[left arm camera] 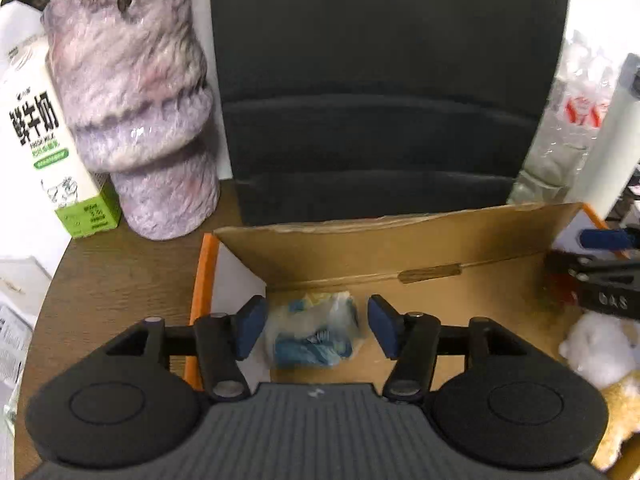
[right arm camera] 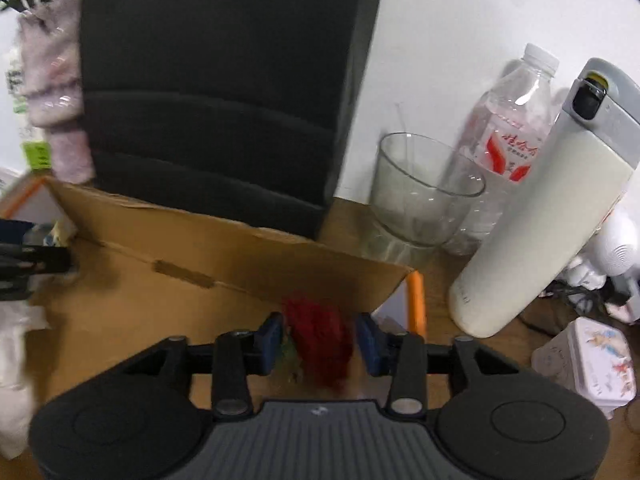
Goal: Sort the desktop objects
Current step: 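Lower wrapper and red flower into the red box and open both tools, then move both open tools back over the table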
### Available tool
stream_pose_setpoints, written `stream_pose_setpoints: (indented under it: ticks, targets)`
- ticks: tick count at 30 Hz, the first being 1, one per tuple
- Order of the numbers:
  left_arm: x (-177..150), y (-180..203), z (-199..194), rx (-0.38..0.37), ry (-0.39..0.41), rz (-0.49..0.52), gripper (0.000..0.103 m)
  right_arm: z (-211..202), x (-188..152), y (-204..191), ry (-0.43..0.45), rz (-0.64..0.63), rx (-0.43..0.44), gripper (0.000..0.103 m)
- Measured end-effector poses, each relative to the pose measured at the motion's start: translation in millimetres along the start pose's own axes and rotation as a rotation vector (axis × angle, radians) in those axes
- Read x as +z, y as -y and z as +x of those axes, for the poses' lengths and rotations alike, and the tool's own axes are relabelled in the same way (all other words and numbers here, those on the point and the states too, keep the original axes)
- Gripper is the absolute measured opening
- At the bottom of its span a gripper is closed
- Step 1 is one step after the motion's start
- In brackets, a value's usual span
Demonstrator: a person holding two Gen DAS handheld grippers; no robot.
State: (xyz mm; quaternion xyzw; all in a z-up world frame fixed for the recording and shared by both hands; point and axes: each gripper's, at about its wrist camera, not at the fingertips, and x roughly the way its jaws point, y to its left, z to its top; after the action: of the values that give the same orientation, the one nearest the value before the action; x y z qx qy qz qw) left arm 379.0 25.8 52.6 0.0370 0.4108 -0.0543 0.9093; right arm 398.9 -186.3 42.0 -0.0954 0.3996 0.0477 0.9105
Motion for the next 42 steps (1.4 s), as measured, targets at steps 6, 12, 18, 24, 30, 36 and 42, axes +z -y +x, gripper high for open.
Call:
stream_pose_setpoints:
  ticks: [6, 12, 18, 24, 30, 36, 42]
  targets:
    - [5, -9, -56, -0.005, 0.05, -0.019, 0.081, -56, 8, 15, 0.082, 0.089, 0.045, 0.07]
    - [-26, -19, -124, -0.021, 0.073, -0.129, 0.093, -129, -22, 3, 0.125, 0.096, 0.093, 0.079]
    - [-115, -12, -187, -0.061, 0.147, -0.19, 0.1, -195, -103, -24, 0.171, 0.088, 0.171, 0.084]
    - [-224, 9, -224, -0.088, 0.167, -0.202, 0.103, -237, -208, -54, 0.182, 0.111, 0.225, 0.085]
    - [-315, 30, -248, -0.06, 0.211, -0.125, 0.103, -273, -308, -76, 0.199, 0.112, 0.209, 0.086]
    - [-365, 34, -263, -0.012, 0.232, -0.142, 0.103, -303, -375, -85, 0.24, 0.075, 0.226, 0.086]
    - [-374, 36, -270, -0.051, 0.23, -0.156, 0.103, -315, -398, -87, 0.242, 0.065, 0.226, 0.087]
